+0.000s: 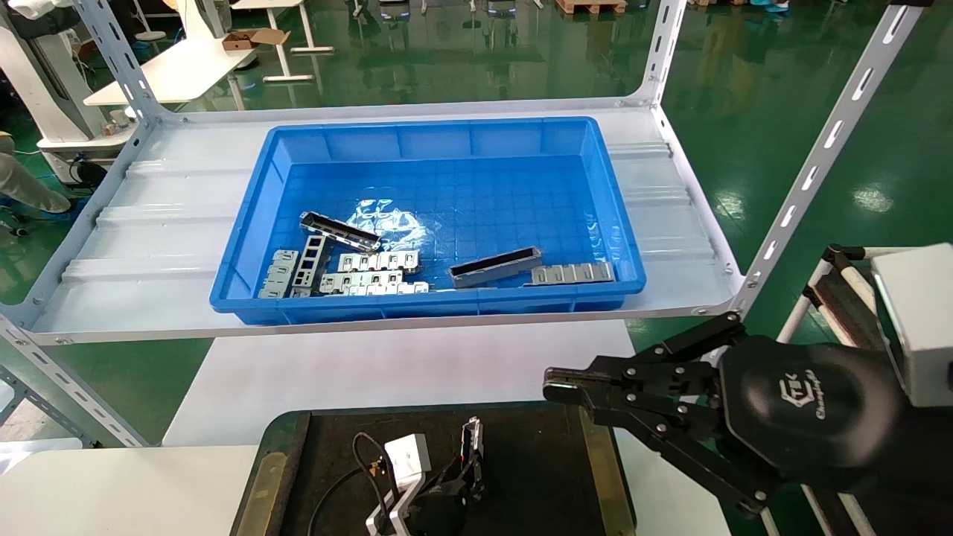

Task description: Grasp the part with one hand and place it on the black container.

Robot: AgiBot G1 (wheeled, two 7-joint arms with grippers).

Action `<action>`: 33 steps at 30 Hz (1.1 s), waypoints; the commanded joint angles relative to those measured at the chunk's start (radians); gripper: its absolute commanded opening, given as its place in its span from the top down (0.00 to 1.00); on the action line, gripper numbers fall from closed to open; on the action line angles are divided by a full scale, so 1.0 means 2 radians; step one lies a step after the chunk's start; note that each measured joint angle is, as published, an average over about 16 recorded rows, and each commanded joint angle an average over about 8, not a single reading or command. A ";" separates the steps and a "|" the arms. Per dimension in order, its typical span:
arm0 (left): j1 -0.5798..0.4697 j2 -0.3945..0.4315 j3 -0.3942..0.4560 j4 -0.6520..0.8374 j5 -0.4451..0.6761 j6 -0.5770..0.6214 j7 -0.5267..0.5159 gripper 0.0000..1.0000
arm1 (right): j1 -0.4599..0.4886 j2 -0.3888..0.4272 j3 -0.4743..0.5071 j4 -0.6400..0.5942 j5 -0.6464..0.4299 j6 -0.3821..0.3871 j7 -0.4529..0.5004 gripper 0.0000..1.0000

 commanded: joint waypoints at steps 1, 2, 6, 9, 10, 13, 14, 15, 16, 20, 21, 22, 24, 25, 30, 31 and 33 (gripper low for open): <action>0.000 0.000 0.003 0.002 0.002 0.000 -0.004 0.00 | 0.000 0.000 0.000 0.000 0.000 0.000 0.000 0.00; 0.000 0.000 0.003 0.001 0.004 -0.001 -0.006 0.00 | 0.000 0.000 0.000 0.000 0.000 0.000 0.000 0.00; -0.002 0.000 0.007 -0.004 0.009 -0.005 -0.013 0.00 | 0.000 0.000 0.000 0.000 0.000 0.000 0.000 0.00; -0.003 -0.002 0.010 -0.011 0.017 -0.008 -0.017 0.00 | 0.000 0.000 0.000 0.000 0.000 0.000 0.000 0.00; -0.003 -0.003 0.010 -0.014 0.020 -0.008 -0.018 0.00 | 0.000 0.000 0.000 0.000 0.000 0.000 0.000 0.00; -0.002 -0.008 0.012 -0.026 0.033 -0.007 -0.021 0.00 | 0.000 0.000 0.000 0.000 0.000 0.000 0.000 0.00; -0.002 -0.011 0.012 -0.031 0.038 -0.005 -0.022 0.00 | 0.000 0.000 0.000 0.000 0.000 0.000 0.000 0.00; -0.002 -0.015 0.012 -0.036 0.044 -0.002 -0.023 0.00 | 0.000 0.000 0.000 0.000 0.000 0.000 0.000 0.00; -0.001 -0.019 0.012 -0.042 0.050 0.001 -0.023 0.00 | 0.000 0.000 0.000 0.000 0.000 0.000 0.000 0.00; 0.003 -0.045 0.012 -0.069 0.078 0.026 -0.026 0.00 | 0.000 0.000 0.000 0.000 0.000 0.000 0.000 0.00; 0.004 -0.053 0.011 -0.076 0.085 0.034 -0.027 0.00 | 0.000 0.000 0.000 0.000 0.000 0.000 0.000 0.00; 0.005 -0.062 0.011 -0.082 0.092 0.043 -0.028 0.00 | 0.000 0.000 0.000 0.000 0.000 0.000 0.000 0.00; 0.006 -0.078 0.009 -0.092 0.106 0.062 -0.031 0.00 | 0.000 0.000 0.000 0.000 0.000 0.000 0.000 0.00; 0.007 -0.087 0.008 -0.097 0.113 0.072 -0.032 0.00 | 0.000 0.000 0.000 0.000 0.000 0.000 0.000 0.00; 0.008 -0.124 -0.003 -0.110 0.148 0.127 -0.041 0.00 | 0.000 0.000 0.000 0.000 0.000 0.000 0.000 0.00; 0.009 -0.131 -0.007 -0.111 0.156 0.139 -0.042 0.00 | 0.000 0.000 0.000 0.000 0.000 0.000 0.000 0.00; 0.011 -0.145 -0.016 -0.114 0.172 0.164 -0.046 0.00 | 0.000 0.000 0.000 0.000 0.000 0.000 0.000 0.00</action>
